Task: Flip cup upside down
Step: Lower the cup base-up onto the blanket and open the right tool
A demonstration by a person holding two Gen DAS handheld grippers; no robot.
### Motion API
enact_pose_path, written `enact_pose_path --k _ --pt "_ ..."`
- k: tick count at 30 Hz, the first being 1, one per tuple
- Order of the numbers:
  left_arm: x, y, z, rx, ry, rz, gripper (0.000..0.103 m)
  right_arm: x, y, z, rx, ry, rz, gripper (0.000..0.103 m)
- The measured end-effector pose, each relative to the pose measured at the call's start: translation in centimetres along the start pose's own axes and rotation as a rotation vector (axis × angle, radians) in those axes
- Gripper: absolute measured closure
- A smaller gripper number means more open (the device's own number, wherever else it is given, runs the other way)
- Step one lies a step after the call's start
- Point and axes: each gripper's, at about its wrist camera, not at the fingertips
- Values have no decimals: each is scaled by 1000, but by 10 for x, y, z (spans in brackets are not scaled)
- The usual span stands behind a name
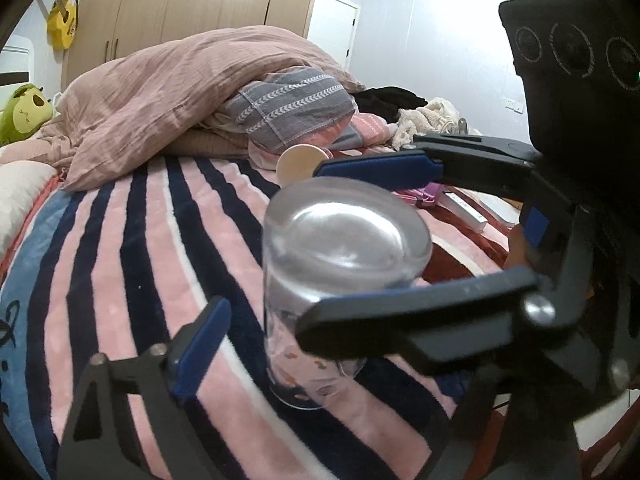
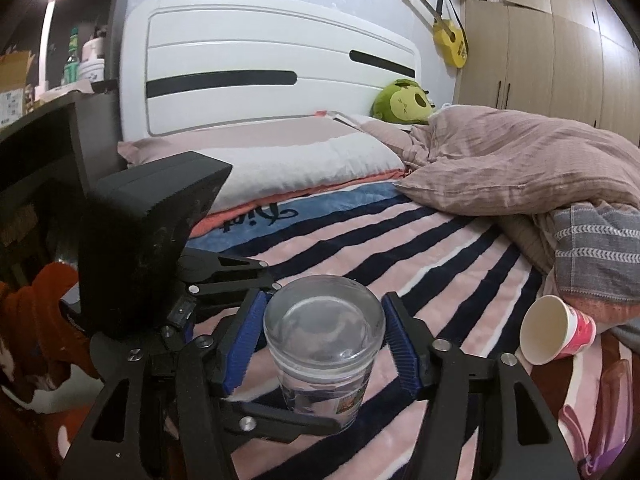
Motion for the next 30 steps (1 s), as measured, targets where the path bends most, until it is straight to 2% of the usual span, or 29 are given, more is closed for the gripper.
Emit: enact_pose_path --k 13,18,19,21,24,26,30 --pt "5 1 3 20 -4 -36 12 1 -6 7 -35 15 5 30" --pt "43 -5 12 60 -10 -20 11 40 -20 13 -96 41 70 29" --pt "54 -8 15 73 -29 -15 4 52 -23 15 -121 56 87 23" --pt "77 -14 24 102 -122 -2 1 77 -24 20 -176 106 97 13" --pt "110 -24 44 141 -268 -6 1 108 -18 16 -216 158 58 11" --pt "124 -26 55 171 -332 -11 1 124 -10 6 -242 192 38 5" --pt "148 -25 72 220 -393 -6 1 144 5 -14 -290 232 26 4"
Point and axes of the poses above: each gripper's, at about its wrist camera, not at the fingertips, and x roughly against the way its jaws point, z to its right, y to its underside, and after that the axes turned 2 degrees about -y, right-handed
